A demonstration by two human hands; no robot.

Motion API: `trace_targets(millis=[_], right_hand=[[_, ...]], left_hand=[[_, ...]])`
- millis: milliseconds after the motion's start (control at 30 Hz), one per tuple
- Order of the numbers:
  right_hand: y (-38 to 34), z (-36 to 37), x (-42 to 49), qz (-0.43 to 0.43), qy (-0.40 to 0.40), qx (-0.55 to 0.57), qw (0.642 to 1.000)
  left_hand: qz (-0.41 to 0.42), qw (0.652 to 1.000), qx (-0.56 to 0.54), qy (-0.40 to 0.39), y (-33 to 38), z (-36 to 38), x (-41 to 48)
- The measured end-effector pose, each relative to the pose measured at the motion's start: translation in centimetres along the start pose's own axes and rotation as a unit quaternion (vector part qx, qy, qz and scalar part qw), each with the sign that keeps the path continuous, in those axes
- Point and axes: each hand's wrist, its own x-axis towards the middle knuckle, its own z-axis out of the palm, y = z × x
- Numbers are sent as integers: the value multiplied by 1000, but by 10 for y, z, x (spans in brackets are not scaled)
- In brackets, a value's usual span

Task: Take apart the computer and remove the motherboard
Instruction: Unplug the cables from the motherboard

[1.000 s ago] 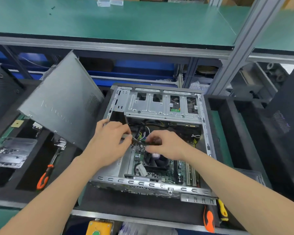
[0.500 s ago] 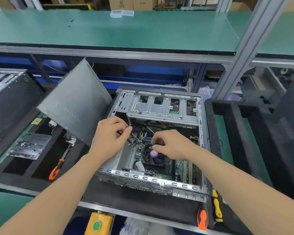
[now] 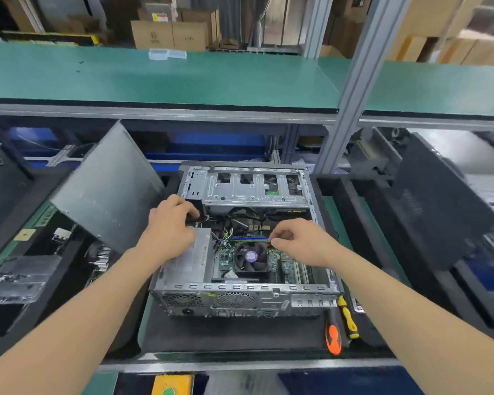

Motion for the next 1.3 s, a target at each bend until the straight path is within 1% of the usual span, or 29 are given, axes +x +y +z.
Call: trace_targets(millis=[67,167,233,300,367,467,533,600,667,733,800,900,967,1100,1167,1233,1300], right_hand=[[2,-2,-10,12,25,5,1000],[7,-7,-25,37,61,8,997],[8,-11,-34,53,79,16,995],[8,-13,-41,63,97,27,993],[7,-14,-46,69,108,31,991],[6,-13,-52,73,105,32,991],[7,-11,-53,72,101,32,992],[8,-11,-53,67,95,30,993],[11,-13,-51,61,88,25,994],[14,-15,-47,55,79,29,995],[15,-17,-39,50,73,26,996],[10,-14,-20,28,48,20,998],[1,-6,-2,8,20,19,1000],[-15,16,35,-8,-30,21,999],[-22,25,50,-17,-40,15,999],[-27,32,63,-30,-39,17,999],[-30,38,74,-35,-37,32,998]], left_hand=[[18,999,41,-5,1,3,-1],[67,994,82,-17,6,11,-4],[98,991,95,1,13,16,-5],[105,987,118,18,22,19,-4],[83,983,164,9,29,19,0],[24,961,267,-65,39,17,16],[-43,950,278,-139,47,16,31],[-100,948,243,-181,55,14,43],[-111,952,227,-172,56,14,51],[-96,953,251,-142,51,12,52],[-85,951,268,-127,46,11,51],[-82,946,276,-147,47,10,51],[-87,945,268,-164,50,9,51],[-92,960,193,-178,47,4,50],[-85,977,107,-162,40,-2,49],[-62,989,20,-133,34,-14,47],[-36,994,-18,-104,30,-27,44]])
